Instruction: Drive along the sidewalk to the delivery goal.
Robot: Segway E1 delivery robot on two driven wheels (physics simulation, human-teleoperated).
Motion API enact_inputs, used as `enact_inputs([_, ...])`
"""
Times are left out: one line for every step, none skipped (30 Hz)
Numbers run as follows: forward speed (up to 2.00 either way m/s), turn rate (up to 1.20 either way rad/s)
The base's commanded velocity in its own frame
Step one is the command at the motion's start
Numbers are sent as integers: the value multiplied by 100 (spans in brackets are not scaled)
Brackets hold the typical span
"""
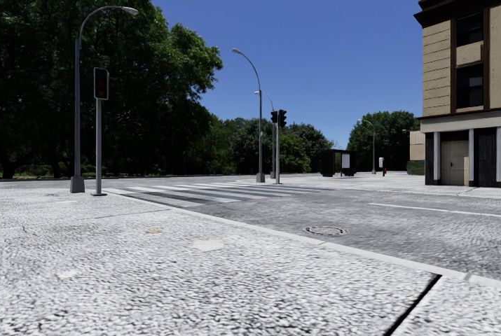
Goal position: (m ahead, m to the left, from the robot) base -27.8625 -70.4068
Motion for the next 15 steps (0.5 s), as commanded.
enact_inputs([0, 0])
enact_inputs([0, 0])
enact_inputs([0, 0])
enact_inputs([49, 3])
enact_inputs([49, 3])
enact_inputs([73, 9])
enact_inputs([94, 18])
enact_inputs([104, 32])
enact_inputs([104, 32])
enact_inputs([108, 38])
enact_inputs([109, 43])
enact_inputs([109, 45])
enact_inputs([108, 46])
enact_inputs([108, 46])
enact_inputs([107, 47])
